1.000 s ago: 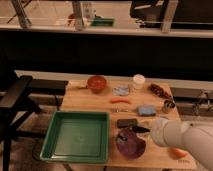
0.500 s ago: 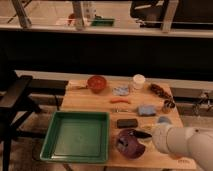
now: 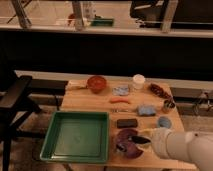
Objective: Wipe purple bowl with brush
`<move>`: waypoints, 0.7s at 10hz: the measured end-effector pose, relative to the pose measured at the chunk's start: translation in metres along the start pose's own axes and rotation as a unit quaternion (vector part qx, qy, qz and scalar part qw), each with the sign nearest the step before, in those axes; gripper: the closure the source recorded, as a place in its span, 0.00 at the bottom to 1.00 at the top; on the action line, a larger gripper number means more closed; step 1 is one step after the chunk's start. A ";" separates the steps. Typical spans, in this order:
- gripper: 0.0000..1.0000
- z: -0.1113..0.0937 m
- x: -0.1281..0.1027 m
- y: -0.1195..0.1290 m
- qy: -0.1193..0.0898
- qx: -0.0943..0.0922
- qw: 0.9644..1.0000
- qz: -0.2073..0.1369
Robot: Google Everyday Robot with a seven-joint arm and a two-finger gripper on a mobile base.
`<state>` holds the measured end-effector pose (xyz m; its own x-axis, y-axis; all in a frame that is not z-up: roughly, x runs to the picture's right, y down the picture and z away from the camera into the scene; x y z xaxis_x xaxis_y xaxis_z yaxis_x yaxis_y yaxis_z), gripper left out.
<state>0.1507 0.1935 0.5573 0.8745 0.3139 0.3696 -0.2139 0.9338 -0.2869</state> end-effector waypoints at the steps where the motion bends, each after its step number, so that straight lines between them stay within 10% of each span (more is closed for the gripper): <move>1: 1.00 -0.001 0.003 0.002 0.003 -0.001 1.000 0.003; 7: 1.00 -0.013 0.031 0.001 0.042 0.012 0.999 0.021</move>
<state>0.1838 0.2017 0.5568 0.8976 0.3383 0.2825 -0.2604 0.9242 -0.2793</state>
